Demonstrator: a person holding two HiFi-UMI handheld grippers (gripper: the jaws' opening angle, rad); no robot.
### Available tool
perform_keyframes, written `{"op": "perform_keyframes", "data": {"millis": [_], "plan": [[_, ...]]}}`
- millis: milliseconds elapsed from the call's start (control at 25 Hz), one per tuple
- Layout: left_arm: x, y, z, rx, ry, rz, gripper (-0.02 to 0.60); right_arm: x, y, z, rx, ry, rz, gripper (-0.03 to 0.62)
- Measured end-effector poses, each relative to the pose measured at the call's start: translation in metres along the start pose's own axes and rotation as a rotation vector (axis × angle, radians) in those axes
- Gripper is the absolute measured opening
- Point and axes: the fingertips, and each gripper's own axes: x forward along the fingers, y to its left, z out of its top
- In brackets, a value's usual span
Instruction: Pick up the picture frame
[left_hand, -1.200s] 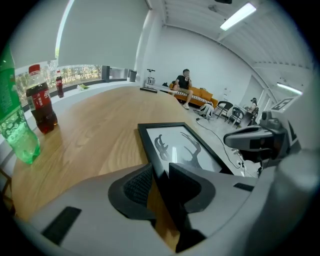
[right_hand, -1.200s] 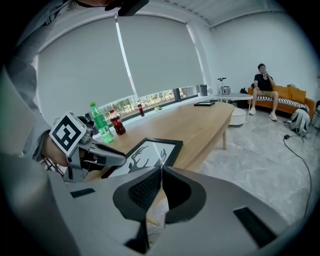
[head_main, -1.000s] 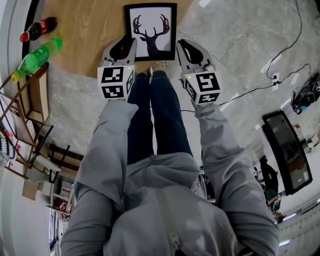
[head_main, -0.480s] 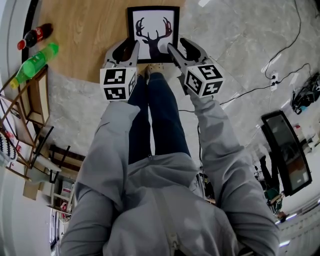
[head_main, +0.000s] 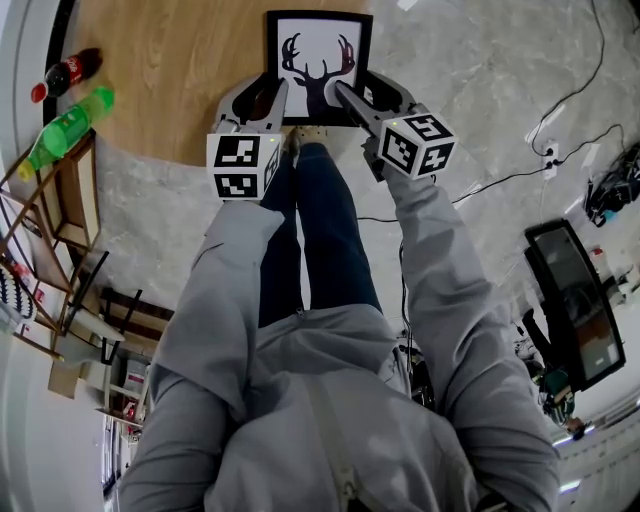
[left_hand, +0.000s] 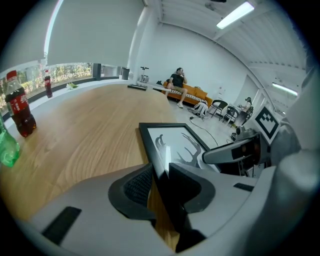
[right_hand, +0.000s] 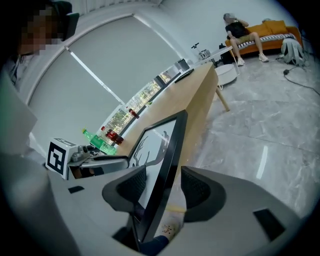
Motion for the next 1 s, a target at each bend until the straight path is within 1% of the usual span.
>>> {"op": "perform_keyframes", "data": {"millis": [160,280,480,760,1000], "plan": [[0.0,0.001,0.0,0.008,0.001,-0.015,0.117,0.008,0.007,-0.001,0.083,0.011,0.103,0.204],[0.002,0.0,0.0,0.014,0.004,-0.029,0.117,0.017,0.01,-0.002,0.119,0.032,0.143,0.207],[0.004,0.001,-0.001,0.012,0.004,-0.041,0.117,0.029,0.013,-0.003,0.179,0.045,0.161,0.207],[0.003,0.002,-0.001,0.008,0.006,-0.055,0.117,0.027,0.016,-0.005,0.255,0.03,0.157,0.204],[0.001,0.005,-0.003,0.001,0.01,-0.066,0.117,0.02,0.025,-0.002,0.298,-0.007,0.18,0.148]]}}
